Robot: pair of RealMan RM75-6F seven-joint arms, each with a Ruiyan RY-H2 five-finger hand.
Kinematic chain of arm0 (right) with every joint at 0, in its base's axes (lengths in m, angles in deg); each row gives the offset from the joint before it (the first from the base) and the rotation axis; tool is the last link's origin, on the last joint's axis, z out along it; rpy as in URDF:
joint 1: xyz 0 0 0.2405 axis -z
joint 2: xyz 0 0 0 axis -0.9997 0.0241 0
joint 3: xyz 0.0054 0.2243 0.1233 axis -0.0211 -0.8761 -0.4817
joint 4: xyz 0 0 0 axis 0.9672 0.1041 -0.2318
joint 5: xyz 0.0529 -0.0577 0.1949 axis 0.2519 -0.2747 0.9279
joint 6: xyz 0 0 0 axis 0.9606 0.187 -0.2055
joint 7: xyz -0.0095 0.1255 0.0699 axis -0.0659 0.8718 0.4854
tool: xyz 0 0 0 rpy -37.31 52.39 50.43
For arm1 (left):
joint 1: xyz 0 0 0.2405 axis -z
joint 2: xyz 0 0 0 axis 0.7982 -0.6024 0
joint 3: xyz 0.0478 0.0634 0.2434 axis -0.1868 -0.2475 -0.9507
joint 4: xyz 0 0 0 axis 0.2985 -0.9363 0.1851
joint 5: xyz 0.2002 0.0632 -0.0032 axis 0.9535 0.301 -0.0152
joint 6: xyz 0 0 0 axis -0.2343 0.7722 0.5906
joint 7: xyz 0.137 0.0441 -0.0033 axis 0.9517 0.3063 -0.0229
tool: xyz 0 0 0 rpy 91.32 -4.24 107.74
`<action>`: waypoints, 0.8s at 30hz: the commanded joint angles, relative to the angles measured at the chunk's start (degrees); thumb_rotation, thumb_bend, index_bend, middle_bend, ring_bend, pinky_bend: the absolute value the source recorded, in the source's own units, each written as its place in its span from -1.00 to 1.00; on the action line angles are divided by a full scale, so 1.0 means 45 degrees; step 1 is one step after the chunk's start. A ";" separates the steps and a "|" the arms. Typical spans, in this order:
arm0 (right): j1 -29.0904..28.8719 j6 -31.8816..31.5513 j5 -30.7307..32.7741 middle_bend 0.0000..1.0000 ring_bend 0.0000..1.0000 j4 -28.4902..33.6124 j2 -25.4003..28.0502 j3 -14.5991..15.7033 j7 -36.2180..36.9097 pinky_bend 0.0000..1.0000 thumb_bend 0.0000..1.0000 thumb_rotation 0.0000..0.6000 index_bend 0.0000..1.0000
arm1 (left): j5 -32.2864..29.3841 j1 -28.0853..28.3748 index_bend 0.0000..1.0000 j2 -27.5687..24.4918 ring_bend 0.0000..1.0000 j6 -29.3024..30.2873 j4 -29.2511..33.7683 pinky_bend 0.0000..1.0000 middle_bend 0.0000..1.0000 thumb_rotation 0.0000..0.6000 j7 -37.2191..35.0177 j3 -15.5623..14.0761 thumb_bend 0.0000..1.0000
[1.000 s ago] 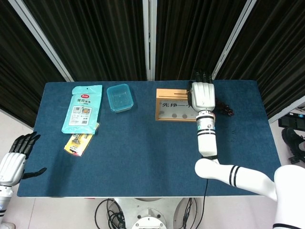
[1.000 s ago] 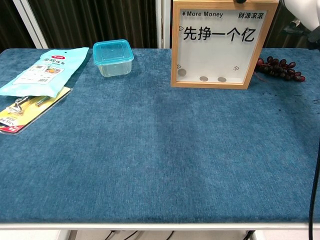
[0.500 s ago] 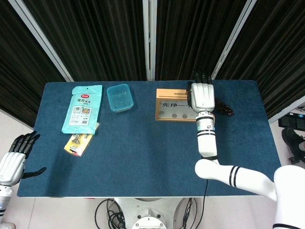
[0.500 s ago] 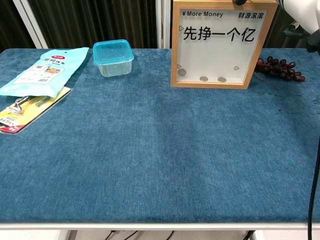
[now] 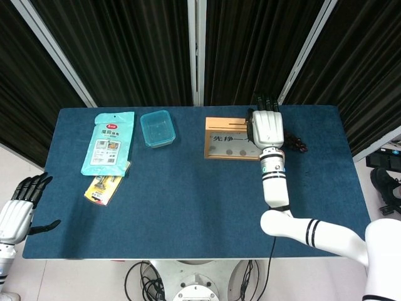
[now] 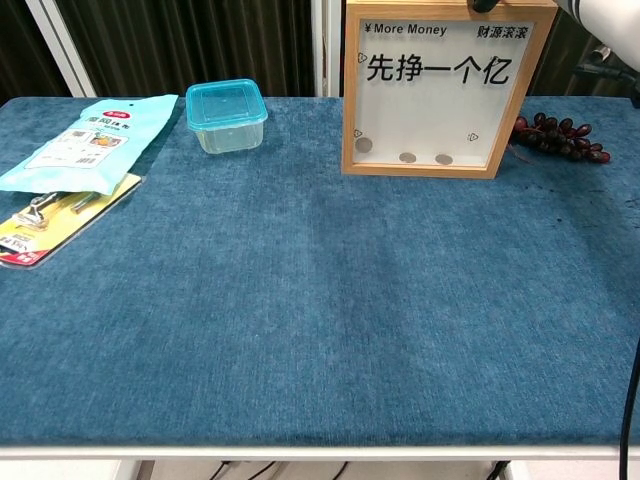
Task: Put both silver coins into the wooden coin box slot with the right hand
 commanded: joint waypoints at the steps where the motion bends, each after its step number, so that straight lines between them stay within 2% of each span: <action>1: 0.0023 0.0037 -0.0070 -0.90 -1.00 0.0032 0.0045 0.0024 0.0041 -1.00 -0.04 1.00 -0.10 | 0.0004 -0.0005 -1.00 -0.0011 -1.00 0.0006 0.0010 -1.00 -1.00 1.00 0.0007 -0.0002 -0.90; 12: 0.0261 -0.0062 -0.0798 -0.92 -1.00 0.0427 0.0357 0.0200 0.0430 -1.00 -0.05 1.00 -0.24 | 0.0014 -0.0011 -1.00 -0.0035 -1.00 0.0016 0.0036 -1.00 -1.00 1.00 -0.0008 -0.0006 -0.90; 18: 0.0987 -0.0649 -0.1788 -0.92 -1.00 0.1778 0.1273 0.0054 0.1458 -1.00 -0.05 1.00 -0.29 | -0.0016 -0.0025 -1.00 -0.0066 -1.00 0.0023 0.0079 -1.00 -1.00 1.00 0.0025 0.0006 -0.90; 21: 0.1877 -0.1152 -0.2837 -0.92 -1.00 0.2976 0.2270 0.0421 0.2130 -1.00 -0.05 1.00 -0.32 | -0.0041 -0.0027 -1.00 -0.0082 -1.00 0.0000 0.0108 -1.00 -1.00 1.00 0.0100 0.0010 -0.90; 24: 0.3332 -0.1950 -0.4452 -0.92 -1.00 0.4274 0.3581 0.1427 0.2969 -1.00 -0.06 1.00 -0.38 | -0.0055 -0.0023 -1.00 -0.0098 -1.00 0.0016 0.0177 -1.00 -1.00 1.00 0.0220 0.0039 -0.90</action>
